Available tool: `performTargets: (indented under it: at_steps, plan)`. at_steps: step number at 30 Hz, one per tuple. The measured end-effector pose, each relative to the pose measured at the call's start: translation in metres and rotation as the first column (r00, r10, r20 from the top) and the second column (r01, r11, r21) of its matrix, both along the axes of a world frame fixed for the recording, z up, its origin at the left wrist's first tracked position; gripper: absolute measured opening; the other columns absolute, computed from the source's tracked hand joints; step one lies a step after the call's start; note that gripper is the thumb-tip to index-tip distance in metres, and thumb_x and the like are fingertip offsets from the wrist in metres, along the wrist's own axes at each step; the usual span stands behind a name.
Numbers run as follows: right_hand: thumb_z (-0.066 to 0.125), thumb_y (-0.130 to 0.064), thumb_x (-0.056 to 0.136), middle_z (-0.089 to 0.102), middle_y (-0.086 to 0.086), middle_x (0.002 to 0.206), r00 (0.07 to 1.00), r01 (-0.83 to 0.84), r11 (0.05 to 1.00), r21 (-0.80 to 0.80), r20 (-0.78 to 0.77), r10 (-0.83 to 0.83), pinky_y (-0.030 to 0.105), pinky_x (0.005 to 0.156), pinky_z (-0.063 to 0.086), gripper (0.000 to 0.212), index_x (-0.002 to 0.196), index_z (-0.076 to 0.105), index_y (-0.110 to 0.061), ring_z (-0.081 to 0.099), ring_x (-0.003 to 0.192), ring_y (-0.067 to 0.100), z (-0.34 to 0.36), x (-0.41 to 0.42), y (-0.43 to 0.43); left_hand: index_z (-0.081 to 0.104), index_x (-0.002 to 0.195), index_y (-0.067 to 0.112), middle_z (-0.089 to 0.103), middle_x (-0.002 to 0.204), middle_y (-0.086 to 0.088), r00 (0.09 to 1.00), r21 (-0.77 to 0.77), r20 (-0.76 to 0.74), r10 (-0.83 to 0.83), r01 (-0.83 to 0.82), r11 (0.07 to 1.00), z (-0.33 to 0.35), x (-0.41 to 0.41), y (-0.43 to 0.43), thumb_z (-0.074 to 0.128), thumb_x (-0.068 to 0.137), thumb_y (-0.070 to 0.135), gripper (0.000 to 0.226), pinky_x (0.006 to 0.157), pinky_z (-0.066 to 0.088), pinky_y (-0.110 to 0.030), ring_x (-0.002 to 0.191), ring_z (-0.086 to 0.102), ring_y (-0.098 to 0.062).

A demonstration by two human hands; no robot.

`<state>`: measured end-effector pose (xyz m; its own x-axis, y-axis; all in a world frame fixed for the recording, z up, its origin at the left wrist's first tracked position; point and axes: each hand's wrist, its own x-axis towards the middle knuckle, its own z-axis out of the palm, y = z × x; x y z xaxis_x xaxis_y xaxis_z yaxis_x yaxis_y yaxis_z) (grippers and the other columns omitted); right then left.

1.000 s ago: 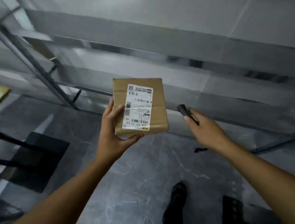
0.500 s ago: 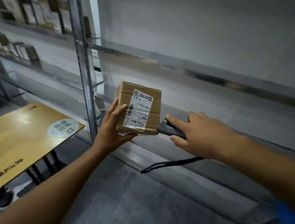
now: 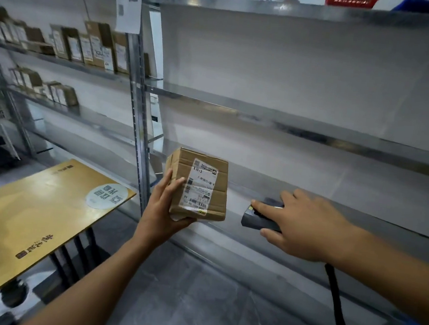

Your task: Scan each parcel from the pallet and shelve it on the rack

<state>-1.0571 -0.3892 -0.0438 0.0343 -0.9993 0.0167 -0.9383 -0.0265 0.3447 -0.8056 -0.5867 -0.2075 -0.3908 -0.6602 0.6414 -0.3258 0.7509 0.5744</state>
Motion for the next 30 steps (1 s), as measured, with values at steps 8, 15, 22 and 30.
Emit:
performTargets:
  at_steps: [8, 15, 22, 30]
  plan:
    - [0.034, -0.088, 0.08, 0.049, 0.004, 0.118, 0.977, 0.088, 0.995, -0.043, 0.196, -0.078, 0.037, 0.073, 0.039, 0.083, 0.151, 0.011, -0.051, 0.047, 0.114, 0.025, -0.01, -0.028, -0.057, 0.036, 0.151, 0.039, 0.022, 0.168, 0.009, 0.984, 0.063, -0.179, -0.014, 0.025, 0.998, 0.029, -0.012, -0.015, 0.092, 0.065, 0.043, 0.103, 0.117, 0.039, -0.054, 0.155, 0.025, -0.013]
    - [0.034, -0.084, 0.082, 0.043, -0.007, 0.097, 0.92, 0.151, 0.964, -0.218, 0.387, -0.057, 0.033, 0.068, 0.041, 0.076, 0.148, 0.011, -0.054, 0.044, 0.092, 0.014, -0.022, -0.038, -0.155, 0.038, 0.149, 0.044, 0.049, 0.148, 0.008, 0.942, 0.228, -0.324, -0.091, 0.171, 0.959, 0.061, -0.007, -0.079, 0.097, 0.056, 0.045, 0.11, 0.104, 0.054, -0.05, 0.134, 0.054, -0.02]
    - [0.034, -0.086, 0.081, 0.047, -0.007, 0.097, 0.904, 0.166, 0.942, -0.291, 0.426, -0.027, 0.034, 0.07, 0.042, 0.076, 0.148, 0.014, -0.055, 0.048, 0.094, 0.016, -0.021, -0.016, -0.307, 0.04, 0.144, 0.052, 0.053, 0.139, 0.017, 0.894, 0.284, -0.423, -0.146, 0.284, 0.916, 0.089, 0.015, -0.219, 0.099, 0.053, 0.036, 0.11, 0.095, 0.059, -0.038, 0.124, 0.063, -0.014]
    - [0.036, -0.084, 0.083, 0.054, 0.0, 0.117, 0.899, 0.207, 0.926, -0.315, 0.434, -0.054, 0.042, 0.086, 0.051, 0.075, 0.15, 0.02, -0.054, 0.051, 0.115, 0.024, 0.017, 0.004, -0.471, 0.039, 0.132, 0.047, 0.061, 0.132, 0.007, 0.878, 0.386, -0.468, -0.099, 0.304, 0.871, 0.131, 0.024, -0.387, 0.101, 0.051, 0.037, 0.102, 0.087, 0.061, -0.035, 0.12, 0.065, -0.013]
